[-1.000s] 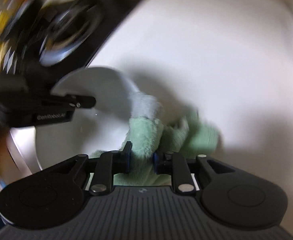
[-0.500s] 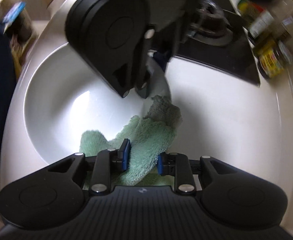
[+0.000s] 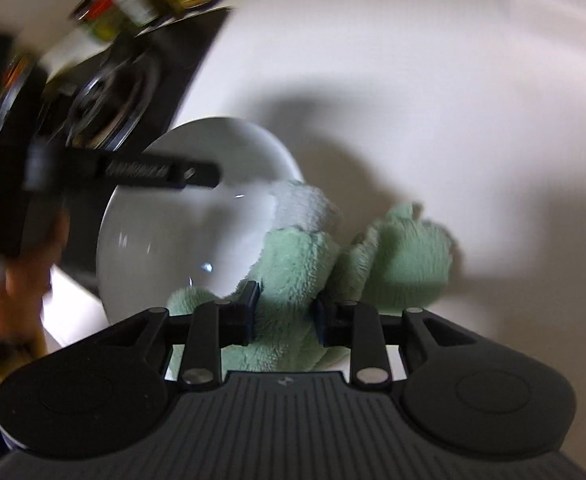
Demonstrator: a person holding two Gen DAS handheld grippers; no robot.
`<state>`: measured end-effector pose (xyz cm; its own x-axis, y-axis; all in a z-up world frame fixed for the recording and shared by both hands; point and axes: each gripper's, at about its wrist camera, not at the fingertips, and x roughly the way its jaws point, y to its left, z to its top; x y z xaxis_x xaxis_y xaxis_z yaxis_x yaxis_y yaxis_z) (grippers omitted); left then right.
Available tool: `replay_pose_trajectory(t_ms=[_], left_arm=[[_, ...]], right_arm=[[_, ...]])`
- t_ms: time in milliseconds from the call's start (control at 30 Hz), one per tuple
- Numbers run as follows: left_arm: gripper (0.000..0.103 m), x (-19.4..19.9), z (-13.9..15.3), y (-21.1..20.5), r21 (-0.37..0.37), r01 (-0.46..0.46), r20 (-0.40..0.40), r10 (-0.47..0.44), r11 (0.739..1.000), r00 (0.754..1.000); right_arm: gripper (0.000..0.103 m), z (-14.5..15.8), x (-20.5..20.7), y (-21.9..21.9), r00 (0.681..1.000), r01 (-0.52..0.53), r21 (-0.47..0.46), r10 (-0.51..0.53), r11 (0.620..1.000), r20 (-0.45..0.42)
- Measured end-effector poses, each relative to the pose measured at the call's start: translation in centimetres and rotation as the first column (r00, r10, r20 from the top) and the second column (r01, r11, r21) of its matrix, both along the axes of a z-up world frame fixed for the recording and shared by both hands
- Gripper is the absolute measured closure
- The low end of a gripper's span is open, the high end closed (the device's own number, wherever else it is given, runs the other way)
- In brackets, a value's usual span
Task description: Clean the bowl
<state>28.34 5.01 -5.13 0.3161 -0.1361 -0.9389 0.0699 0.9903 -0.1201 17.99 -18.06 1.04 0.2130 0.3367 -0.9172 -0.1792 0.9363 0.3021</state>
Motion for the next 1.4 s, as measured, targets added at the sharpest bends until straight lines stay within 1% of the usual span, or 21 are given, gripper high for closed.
replay_pose_trajectory(t_ms=[67,133,233,300,333,400,500,533,600,700,733,767,800,833,900,1000,1100,1133,1233,1333,1400], left_arm=[[0.068,-0.5,0.1,-0.2,0.041,0.014,-0.001,-0.014,0.999,1.0],[0.075,-0.8,0.1,-0.5,0.099,0.097,-0.013,-0.096,0.99,0.995],[0.084,-0.5,0.2,-0.5,0.087,0.225,-0.057,-0.221,0.97,0.974],[0.086,-0.1,0.6,-0.6,0.074,0.295,-0.072,-0.29,0.953,0.954],[0.086,0.2,0.7,-0.8,0.074,0.325,-0.072,-0.321,0.943,0.945],[0.086,1.6,1.2,-1.8,0.056,0.41,-0.093,-0.404,0.911,0.91],[0.086,3.6,0.8,-3.4,0.062,0.481,-0.191,-0.462,0.875,0.866],[0.086,4.0,0.7,-3.6,0.064,0.488,-0.204,-0.467,0.87,0.86],[0.081,4.5,0.5,-3.2,0.034,0.436,-0.204,-0.421,0.9,0.884],[0.072,4.1,0.4,-1.4,-0.063,0.296,-0.126,-0.302,0.953,0.945],[0.071,3.8,0.3,-1.1,-0.074,0.272,-0.108,-0.279,0.959,0.954],[0.069,3.4,0.3,-0.9,-0.074,0.243,-0.084,-0.249,0.967,0.965],[0.068,3.0,0.2,-0.6,-0.073,0.213,-0.062,-0.217,0.974,0.974],[0.068,3.0,0.0,-0.3,-0.078,0.184,-0.054,-0.189,0.98,0.981],[0.067,2.9,-0.2,0.3,-0.089,0.128,-0.043,-0.132,0.988,0.99],[0.064,2.3,-0.2,0.6,-0.099,0.048,-0.028,-0.051,0.994,0.998],[0.06,1.5,-0.1,0.6,-0.093,-0.025,-0.007,0.025,0.995,1.0],[0.061,1.2,-0.1,0.5,-0.077,-0.03,-0.003,0.029,0.997,1.0],[0.071,0.8,0.1,-0.2,-0.003,0.086,-0.029,-0.086,0.996,0.996],[0.08,0.4,0.4,-0.8,0.036,0.245,-0.048,-0.243,0.969,0.969],[0.08,0.4,0.8,-1.6,0.055,0.377,-0.073,-0.372,0.925,0.925]], right_arm=[[0.08,-0.7,1.5,0.7,0.992,-0.124,-0.042,0.124,0.991,0.013],[0.082,-0.7,2.4,2.0,0.954,-0.288,-0.114,0.295,0.951,0.053],[0.082,0.0,2.8,4.2,0.732,-0.617,-0.348,0.677,0.705,0.073],[0.08,0.2,2.7,5.0,0.535,-0.751,-0.426,0.843,0.504,0.054],[0.08,0.3,2.6,5.1,0.457,-0.789,-0.438,0.888,0.43,0.05],[0.08,0.5,2.4,5.5,0.227,-0.861,-0.462,0.974,0.214,0.028],[0.078,0.4,2.2,6.5,0.034,-0.88,-0.474,0.999,0.026,-0.009],[0.078,0.1,2.3,6.5,0.02,-0.878,-0.479,1.0,0.012,-0.013],[0.077,-0.2,2.5,6.2,0.055,-0.883,-0.466,0.998,0.05,0.002],[0.078,-0.2,2.4,5.3,0.207,-0.868,-0.453,0.978,0.201,0.038],[0.079,-0.1,2.2,5.0,0.28,-0.853,-0.445,0.959,0.272,0.049],[0.08,0.0,2.2,4.7,0.419,-0.81,-0.424,0.906,0.406,0.068],[0.08,0.0,2.5,5.5,0.508,-0.77,-0.408,0.858,0.491,0.075],[0.08,0.1,2.4,5.1,0.563,-0.738,-0.398,0.822,0.545,0.081],[0.08,0.5,1.2,3.3,0.772,-0.566,-0.336,0.627,0.753,0.106],[0.078,0.9,-1.1,0.6,0.963,-0.235,-0.164,0.253,0.958,0.098],[0.075,0.3,-2.4,-1.1,0.999,0.016,-0.018,-0.015,1.0,0.045],[0.075,-0.4,-1.4,-0.4,0.999,0.013,-0.014,-0.012,1.0,0.044],[0.075,-1.0,0.3,0.7,0.978,-0.189,-0.074,0.195,0.979,0.079],[0.076,0.0,0.6,1.5,0.857,-0.479,-0.213,0.507,0.852,0.097],[0.076,0.5,1.1,2.4,0.661,-0.691,-0.318,0.746,0.649,0.086]])
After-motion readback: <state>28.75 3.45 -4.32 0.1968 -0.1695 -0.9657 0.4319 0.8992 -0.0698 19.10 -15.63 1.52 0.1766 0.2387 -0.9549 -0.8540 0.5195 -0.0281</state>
